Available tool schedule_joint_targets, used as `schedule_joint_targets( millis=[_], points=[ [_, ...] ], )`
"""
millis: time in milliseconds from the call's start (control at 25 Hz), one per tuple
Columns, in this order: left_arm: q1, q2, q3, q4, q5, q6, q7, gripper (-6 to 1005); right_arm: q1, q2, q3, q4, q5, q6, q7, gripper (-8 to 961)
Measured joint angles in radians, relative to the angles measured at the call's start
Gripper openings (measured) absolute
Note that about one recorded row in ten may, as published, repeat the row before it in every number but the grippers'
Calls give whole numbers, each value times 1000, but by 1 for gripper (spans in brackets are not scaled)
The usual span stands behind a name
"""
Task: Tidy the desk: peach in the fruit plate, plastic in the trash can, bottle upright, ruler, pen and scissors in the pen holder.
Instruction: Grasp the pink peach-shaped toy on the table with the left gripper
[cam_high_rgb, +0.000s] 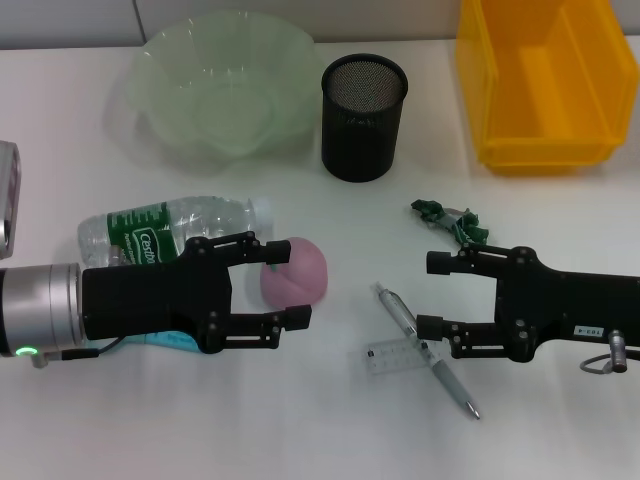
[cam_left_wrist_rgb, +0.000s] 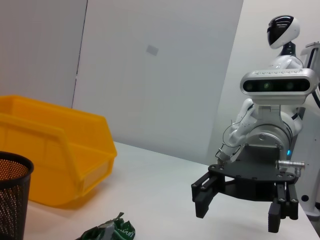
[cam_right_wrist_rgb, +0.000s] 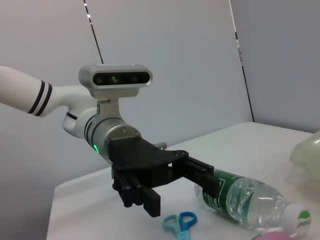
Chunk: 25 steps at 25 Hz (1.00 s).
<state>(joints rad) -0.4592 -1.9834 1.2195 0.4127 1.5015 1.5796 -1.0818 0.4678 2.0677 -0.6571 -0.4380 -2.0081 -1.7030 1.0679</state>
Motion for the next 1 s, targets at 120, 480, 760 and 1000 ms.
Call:
schedule_joint_targets(
  millis=[120, 480, 760, 1000],
  points=[
    [-1, 0, 0, 0, 0, 0, 0, 814, 0, 0, 1, 0, 0, 0, 0, 806],
    [-1, 0, 0, 4, 0, 0, -4, 814, 1, -2, -1, 1, 0, 4, 3, 801],
    [-1, 0, 0, 13, 2, -4, -7, 814, 1, -1, 0, 1, 0, 5, 4, 798],
    [-1, 0, 0, 18, 2, -5, -7, 813, 0, -2, 1, 1, 0, 5, 7, 794]
  ],
)
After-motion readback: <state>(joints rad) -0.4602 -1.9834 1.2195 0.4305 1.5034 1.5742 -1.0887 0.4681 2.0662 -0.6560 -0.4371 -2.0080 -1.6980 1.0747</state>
